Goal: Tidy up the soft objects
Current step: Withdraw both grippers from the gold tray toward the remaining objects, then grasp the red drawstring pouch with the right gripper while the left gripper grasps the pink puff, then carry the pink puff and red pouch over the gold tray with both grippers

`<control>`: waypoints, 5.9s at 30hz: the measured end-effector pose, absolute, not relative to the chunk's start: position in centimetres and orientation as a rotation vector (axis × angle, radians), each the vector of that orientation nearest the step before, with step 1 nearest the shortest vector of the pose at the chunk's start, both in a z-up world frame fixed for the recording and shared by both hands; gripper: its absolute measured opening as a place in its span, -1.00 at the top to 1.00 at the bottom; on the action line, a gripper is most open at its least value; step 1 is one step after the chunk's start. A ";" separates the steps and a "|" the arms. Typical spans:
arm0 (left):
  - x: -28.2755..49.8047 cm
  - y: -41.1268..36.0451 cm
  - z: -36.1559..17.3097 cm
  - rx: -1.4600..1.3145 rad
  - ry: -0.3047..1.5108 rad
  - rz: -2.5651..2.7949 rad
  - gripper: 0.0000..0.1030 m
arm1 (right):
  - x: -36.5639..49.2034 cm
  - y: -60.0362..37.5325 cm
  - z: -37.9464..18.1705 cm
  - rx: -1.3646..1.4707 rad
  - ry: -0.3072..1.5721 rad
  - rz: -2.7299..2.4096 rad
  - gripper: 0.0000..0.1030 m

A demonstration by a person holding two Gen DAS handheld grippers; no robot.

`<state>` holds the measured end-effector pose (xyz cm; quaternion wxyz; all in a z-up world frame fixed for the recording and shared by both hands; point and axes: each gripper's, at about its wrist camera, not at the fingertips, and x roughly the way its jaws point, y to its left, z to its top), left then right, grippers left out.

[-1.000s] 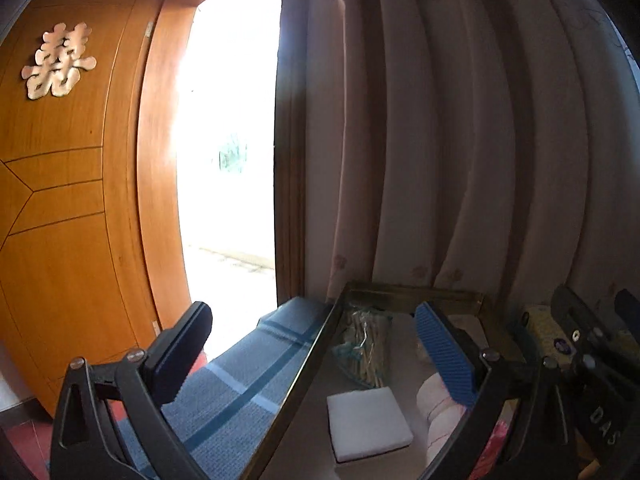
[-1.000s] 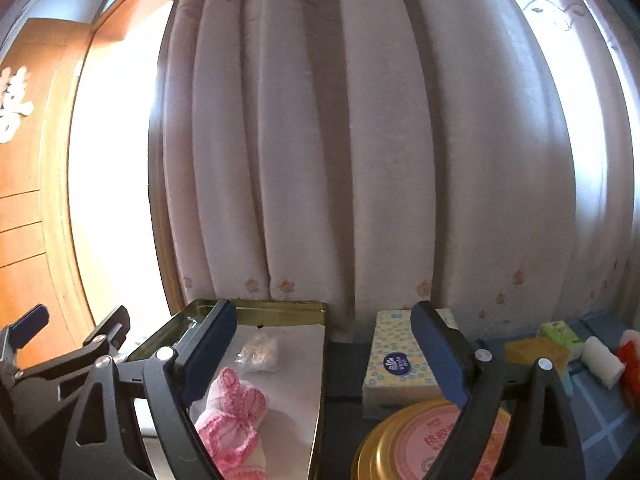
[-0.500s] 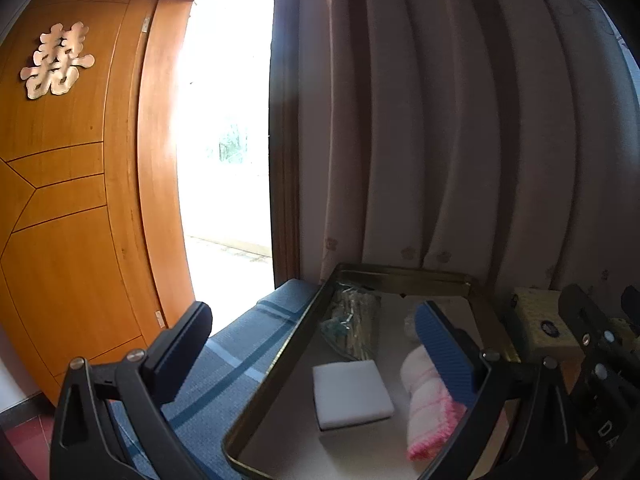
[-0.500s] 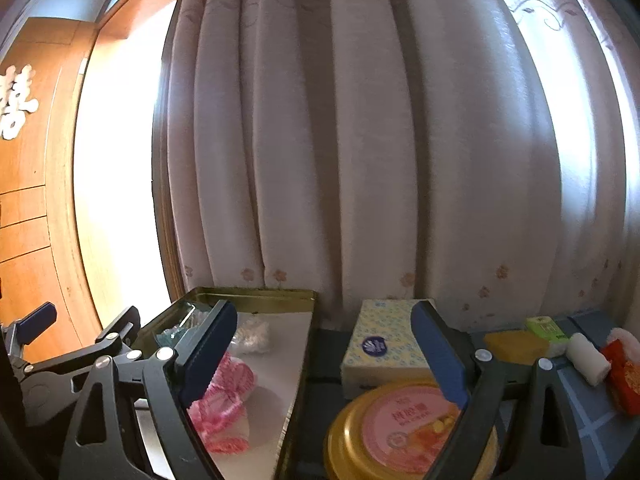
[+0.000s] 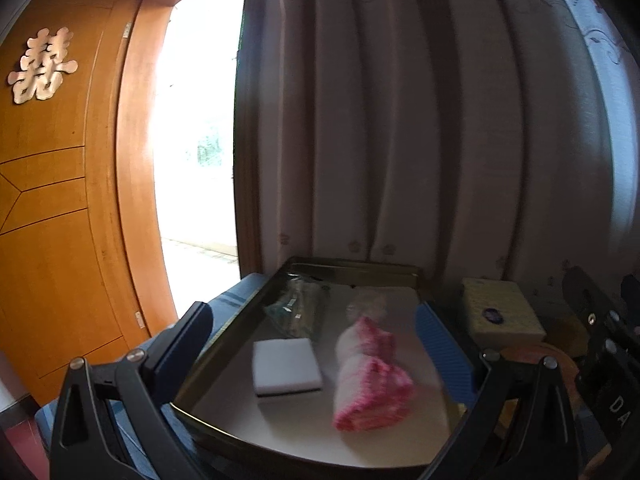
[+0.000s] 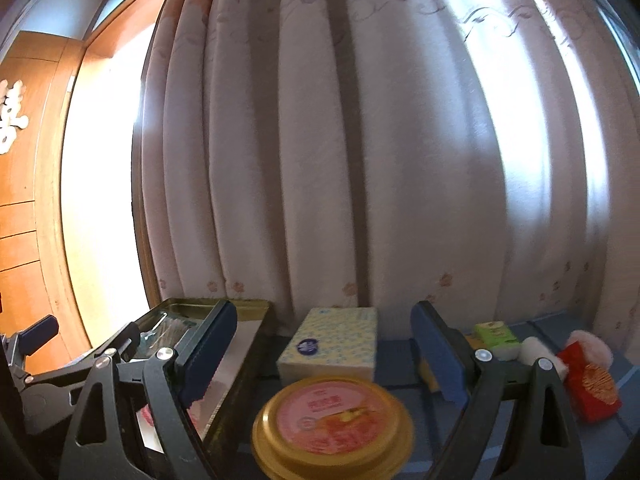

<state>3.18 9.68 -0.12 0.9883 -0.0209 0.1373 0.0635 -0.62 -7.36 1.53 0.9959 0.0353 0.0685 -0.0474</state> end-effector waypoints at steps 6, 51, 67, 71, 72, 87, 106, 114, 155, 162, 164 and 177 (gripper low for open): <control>2.2 7.4 0.0 -0.033 0.278 0.076 -0.99 | -1.6 -9.0 1.8 0.068 0.112 -0.129 -0.76; -0.6 -7.3 0.3 0.066 0.292 -0.177 -0.99 | -9.4 -30.0 1.4 0.170 0.141 -0.496 -0.76; -1.6 -13.3 -0.3 0.129 0.355 -0.305 -0.99 | -8.4 -37.3 -0.7 0.301 0.453 -0.401 -0.75; -1.7 -13.8 -0.4 0.145 0.354 -0.310 -0.99 | -6.0 -36.4 -2.0 0.316 0.597 -0.291 -0.75; -1.7 -13.8 -0.4 0.144 0.356 -0.305 -0.99 | -5.5 -36.3 -2.3 0.331 0.620 -0.265 -0.75; -1.1 -13.9 -0.8 0.146 0.396 -0.289 -0.99 | -3.4 -34.7 -4.7 0.299 0.826 -0.096 0.31; -1.4 -17.4 -1.1 0.138 0.417 -0.390 -0.99 | -10.7 -37.9 0.1 0.268 0.405 -0.275 0.36; -0.6 -23.7 -1.3 0.140 0.461 -0.626 -0.99 | -11.4 -39.6 0.3 0.261 0.322 -0.499 0.35; 0.1 -29.0 -0.9 0.153 0.436 -0.574 0.29 | -13.4 -40.4 0.4 0.330 0.233 -0.557 0.35; 0.1 -25.8 -0.8 0.126 0.416 -0.506 0.29 | -13.2 -39.7 0.5 0.288 0.238 -0.581 0.35; -0.3 -24.7 -0.7 0.135 0.391 -0.486 0.29 | -13.2 -39.7 0.5 0.281 0.239 -0.592 0.35; -1.5 -20.0 -0.2 0.104 0.344 -0.440 0.27 | -12.7 -37.1 0.9 0.200 0.248 -0.618 0.35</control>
